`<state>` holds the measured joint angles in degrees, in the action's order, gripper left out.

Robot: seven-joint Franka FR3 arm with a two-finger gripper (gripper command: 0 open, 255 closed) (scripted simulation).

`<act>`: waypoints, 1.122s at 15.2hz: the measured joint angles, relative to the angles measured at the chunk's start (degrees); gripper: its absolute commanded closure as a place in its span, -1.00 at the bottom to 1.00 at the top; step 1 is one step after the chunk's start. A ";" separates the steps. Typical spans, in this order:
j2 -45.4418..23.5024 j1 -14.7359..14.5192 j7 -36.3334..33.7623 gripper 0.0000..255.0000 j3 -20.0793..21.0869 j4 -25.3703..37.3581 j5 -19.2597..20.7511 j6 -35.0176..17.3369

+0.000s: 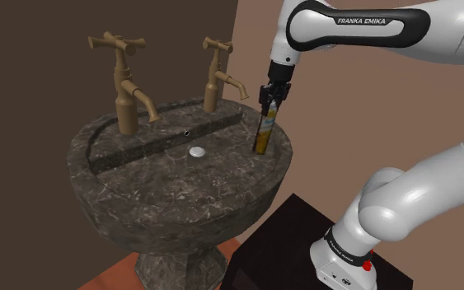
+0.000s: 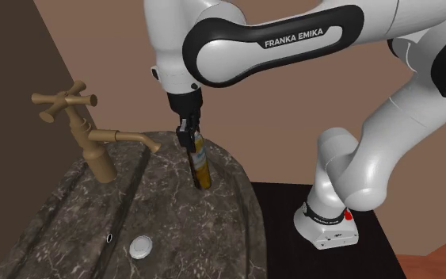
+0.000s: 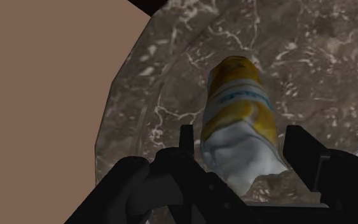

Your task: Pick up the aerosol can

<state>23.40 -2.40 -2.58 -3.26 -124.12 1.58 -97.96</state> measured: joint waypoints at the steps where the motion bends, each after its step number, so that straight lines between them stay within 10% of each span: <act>1: 0.05 0.01 -0.01 1.00 -0.01 -0.03 0.01 -0.09; 17: -0.24 -0.07 -0.03 1.00 0.13 5.42 -0.08 5.17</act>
<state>23.16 -2.46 -2.61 -3.14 -118.71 1.50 -92.79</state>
